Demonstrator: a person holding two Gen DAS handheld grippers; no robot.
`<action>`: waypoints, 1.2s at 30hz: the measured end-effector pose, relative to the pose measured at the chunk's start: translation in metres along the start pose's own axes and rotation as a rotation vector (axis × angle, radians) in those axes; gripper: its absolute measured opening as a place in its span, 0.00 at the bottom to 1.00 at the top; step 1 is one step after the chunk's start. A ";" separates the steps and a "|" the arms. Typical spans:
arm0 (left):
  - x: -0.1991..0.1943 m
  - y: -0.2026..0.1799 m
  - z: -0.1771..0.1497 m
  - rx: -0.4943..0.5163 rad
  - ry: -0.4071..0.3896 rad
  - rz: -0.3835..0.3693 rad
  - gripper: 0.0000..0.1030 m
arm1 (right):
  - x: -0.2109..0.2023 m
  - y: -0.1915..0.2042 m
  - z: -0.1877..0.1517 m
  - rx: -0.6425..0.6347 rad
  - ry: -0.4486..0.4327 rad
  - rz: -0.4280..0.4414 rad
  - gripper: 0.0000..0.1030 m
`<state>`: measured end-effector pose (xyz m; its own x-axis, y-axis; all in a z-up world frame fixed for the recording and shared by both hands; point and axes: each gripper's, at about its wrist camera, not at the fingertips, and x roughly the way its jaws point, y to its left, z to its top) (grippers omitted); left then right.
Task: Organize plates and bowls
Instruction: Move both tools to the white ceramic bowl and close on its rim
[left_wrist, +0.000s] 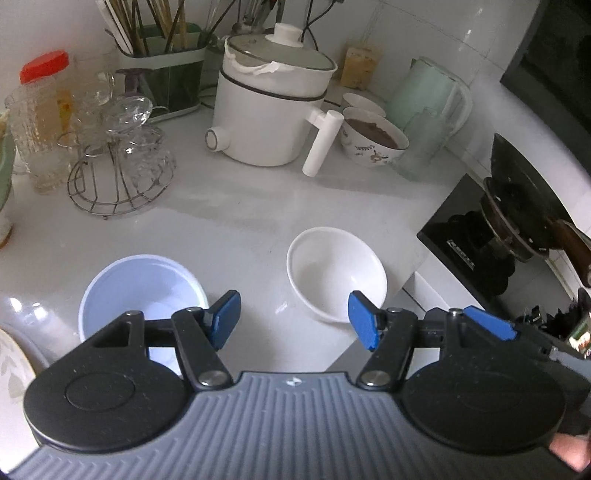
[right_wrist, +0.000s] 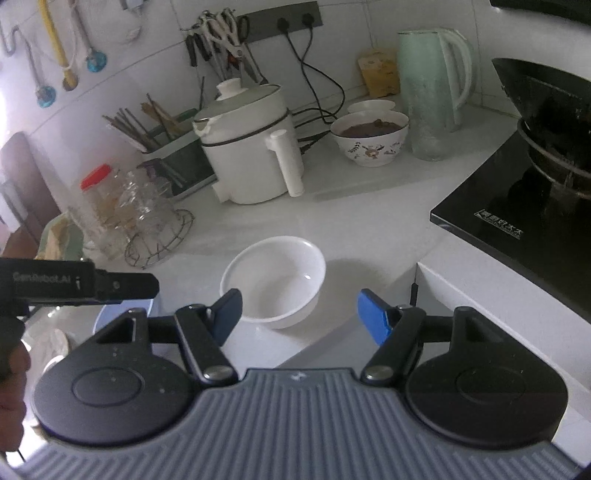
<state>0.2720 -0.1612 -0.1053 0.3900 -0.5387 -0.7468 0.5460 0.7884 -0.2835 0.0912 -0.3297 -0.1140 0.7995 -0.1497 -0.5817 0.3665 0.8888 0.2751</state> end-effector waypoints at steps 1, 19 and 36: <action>0.003 -0.001 0.003 -0.002 -0.001 -0.010 0.67 | 0.002 -0.001 0.001 0.002 0.001 -0.003 0.69; 0.061 -0.005 0.014 -0.043 0.017 -0.052 0.66 | 0.043 -0.008 0.014 0.018 0.012 -0.041 0.66; 0.128 0.003 0.005 -0.054 0.088 -0.037 0.39 | 0.108 -0.020 -0.004 0.129 0.109 -0.022 0.38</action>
<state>0.3270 -0.2288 -0.1989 0.3026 -0.5416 -0.7843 0.5172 0.7845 -0.3421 0.1686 -0.3617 -0.1848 0.7369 -0.1138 -0.6664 0.4467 0.8218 0.3537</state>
